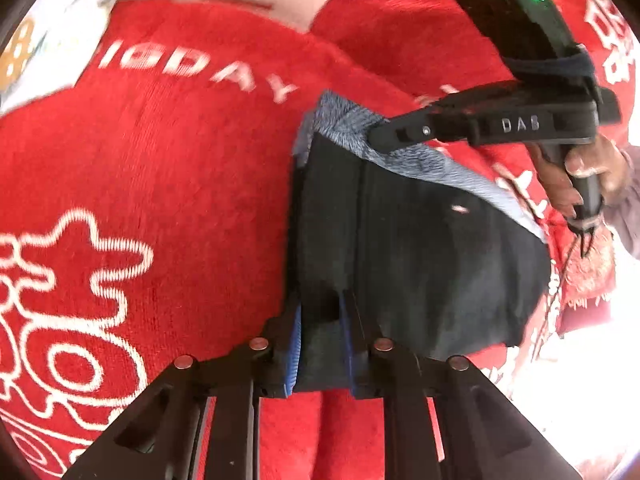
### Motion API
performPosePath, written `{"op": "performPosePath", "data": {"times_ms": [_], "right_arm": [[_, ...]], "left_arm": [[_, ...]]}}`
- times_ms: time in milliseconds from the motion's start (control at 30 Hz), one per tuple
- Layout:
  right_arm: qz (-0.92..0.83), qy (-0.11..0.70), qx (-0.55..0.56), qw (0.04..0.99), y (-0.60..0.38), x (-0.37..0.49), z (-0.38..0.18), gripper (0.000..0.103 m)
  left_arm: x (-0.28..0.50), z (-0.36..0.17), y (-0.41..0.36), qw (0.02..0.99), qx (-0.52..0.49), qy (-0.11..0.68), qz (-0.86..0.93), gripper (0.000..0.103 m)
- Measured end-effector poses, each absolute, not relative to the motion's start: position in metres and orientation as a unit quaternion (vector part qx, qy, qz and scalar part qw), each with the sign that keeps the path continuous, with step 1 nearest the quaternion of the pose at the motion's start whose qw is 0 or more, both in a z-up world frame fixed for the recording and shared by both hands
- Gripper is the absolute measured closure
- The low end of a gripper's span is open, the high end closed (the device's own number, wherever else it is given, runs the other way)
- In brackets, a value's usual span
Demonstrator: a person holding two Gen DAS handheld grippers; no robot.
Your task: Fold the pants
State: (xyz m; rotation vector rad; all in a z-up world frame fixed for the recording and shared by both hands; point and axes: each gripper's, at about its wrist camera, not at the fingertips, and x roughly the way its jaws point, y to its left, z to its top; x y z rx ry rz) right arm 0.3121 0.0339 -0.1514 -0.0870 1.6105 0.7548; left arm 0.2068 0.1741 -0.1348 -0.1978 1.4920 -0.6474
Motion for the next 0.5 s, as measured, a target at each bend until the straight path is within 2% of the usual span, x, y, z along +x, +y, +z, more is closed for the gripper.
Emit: {"op": "performPosePath", "data": {"times_ms": [133,200,267,300,400,500], "right_arm": [[0.283,0.706,-0.057,0.647,0.044,0.313,-0.190,0.096],[0.257,0.701,-0.024,0.665,0.038,0.317,-0.191,0.089],[0.233,0.695,-0.006,0.681,0.032,0.318,-0.185,0.077],[0.225,0.694,-0.004,0.684,0.030,0.318,-0.178,0.075],[0.212,0.679,0.010,0.702,0.016,0.309,-0.148,0.075],[0.199,0.678,0.042,0.706,-0.005,0.291,-0.126,0.075]], "left_arm": [[0.206,-0.142,0.176,0.701,-0.108,0.656,-0.260,0.082],[0.207,-0.140,0.174,0.701,-0.112,0.661,-0.242,0.082],[0.209,-0.134,0.171,0.708,-0.093,0.666,-0.218,0.081],[0.210,-0.126,0.168,0.716,-0.074,0.663,-0.205,0.078],[0.214,-0.105,0.160,0.740,-0.070,0.639,-0.197,0.035],[0.223,-0.093,0.144,0.754,-0.063,0.620,-0.206,0.034]]}}
